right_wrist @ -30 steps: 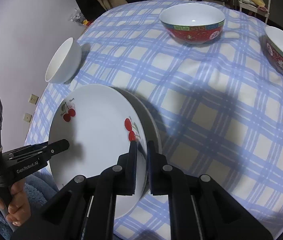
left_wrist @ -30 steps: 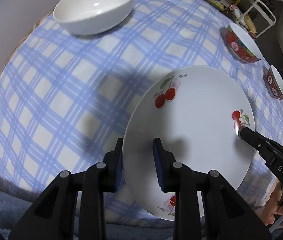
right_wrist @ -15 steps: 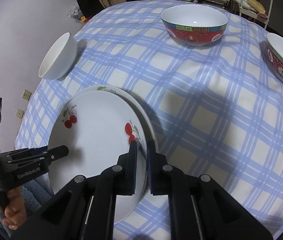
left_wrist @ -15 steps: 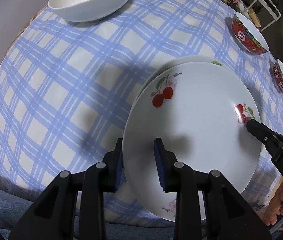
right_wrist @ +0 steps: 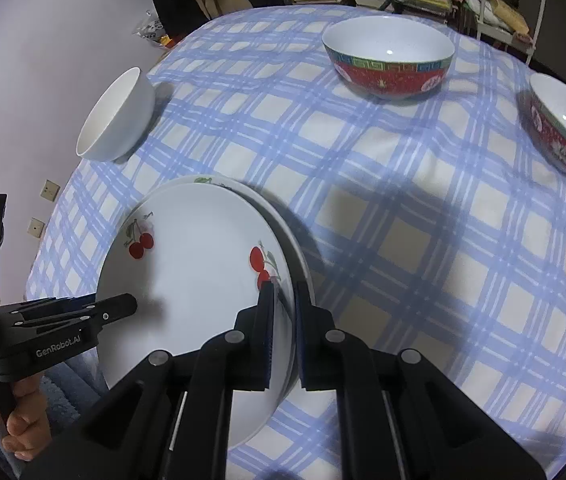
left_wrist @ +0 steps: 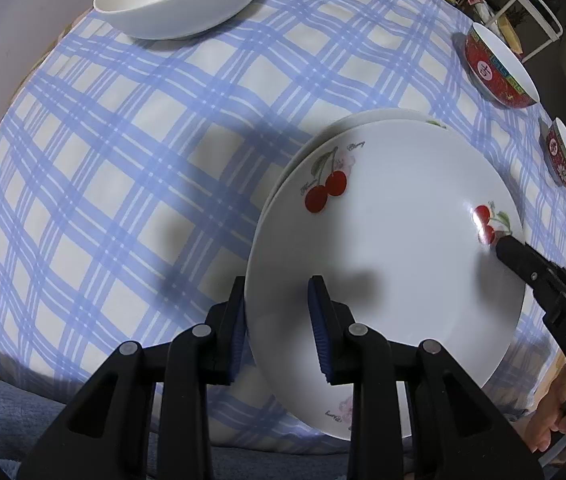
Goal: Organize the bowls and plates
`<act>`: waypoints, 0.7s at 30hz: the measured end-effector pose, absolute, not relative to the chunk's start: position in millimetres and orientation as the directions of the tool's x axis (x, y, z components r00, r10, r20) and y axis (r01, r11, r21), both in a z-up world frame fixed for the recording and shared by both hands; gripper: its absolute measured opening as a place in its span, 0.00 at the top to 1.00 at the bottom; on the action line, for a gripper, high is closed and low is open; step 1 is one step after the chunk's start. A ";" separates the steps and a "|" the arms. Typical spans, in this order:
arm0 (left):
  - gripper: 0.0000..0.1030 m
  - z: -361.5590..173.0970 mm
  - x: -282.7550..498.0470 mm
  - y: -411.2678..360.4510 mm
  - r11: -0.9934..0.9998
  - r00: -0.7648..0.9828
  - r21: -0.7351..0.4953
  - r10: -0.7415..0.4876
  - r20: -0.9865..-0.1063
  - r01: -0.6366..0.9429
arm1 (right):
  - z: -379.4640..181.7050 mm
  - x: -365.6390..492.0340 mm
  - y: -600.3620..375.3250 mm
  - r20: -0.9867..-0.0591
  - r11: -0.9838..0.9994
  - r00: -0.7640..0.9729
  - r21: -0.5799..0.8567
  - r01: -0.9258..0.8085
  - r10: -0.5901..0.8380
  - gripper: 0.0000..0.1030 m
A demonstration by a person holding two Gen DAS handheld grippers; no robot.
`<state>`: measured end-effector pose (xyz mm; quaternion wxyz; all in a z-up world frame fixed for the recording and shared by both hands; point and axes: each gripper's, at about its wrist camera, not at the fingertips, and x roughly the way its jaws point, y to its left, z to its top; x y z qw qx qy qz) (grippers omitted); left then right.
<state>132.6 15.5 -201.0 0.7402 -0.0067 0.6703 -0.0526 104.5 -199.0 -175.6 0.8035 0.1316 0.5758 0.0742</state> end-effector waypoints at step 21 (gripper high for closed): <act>0.71 -206.7 130.9 6.9 0.995 0.102 -0.039 -0.049 -0.994 0.094 | -176.1 108.3 -200.4 -0.918 0.973 0.335 0.230 0.022 0.210 0.89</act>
